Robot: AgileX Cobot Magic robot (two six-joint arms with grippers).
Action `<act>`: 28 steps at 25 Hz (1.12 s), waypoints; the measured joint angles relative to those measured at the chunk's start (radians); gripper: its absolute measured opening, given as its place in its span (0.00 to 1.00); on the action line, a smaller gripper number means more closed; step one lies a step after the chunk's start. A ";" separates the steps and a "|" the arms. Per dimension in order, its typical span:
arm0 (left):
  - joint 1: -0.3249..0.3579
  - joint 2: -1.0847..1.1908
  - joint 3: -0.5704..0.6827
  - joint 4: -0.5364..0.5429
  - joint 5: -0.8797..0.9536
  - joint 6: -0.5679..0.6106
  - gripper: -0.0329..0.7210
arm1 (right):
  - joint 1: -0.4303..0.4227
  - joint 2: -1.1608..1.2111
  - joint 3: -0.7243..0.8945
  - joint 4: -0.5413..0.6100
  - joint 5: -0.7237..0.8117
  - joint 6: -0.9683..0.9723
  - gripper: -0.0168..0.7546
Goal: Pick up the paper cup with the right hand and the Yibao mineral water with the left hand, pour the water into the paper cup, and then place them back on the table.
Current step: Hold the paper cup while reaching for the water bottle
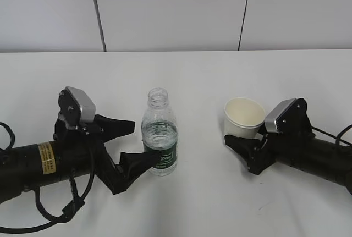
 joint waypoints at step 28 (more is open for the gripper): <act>-0.108 0.121 -0.147 -0.050 0.001 -0.056 0.83 | 0.000 0.000 0.000 -0.002 0.000 0.000 0.73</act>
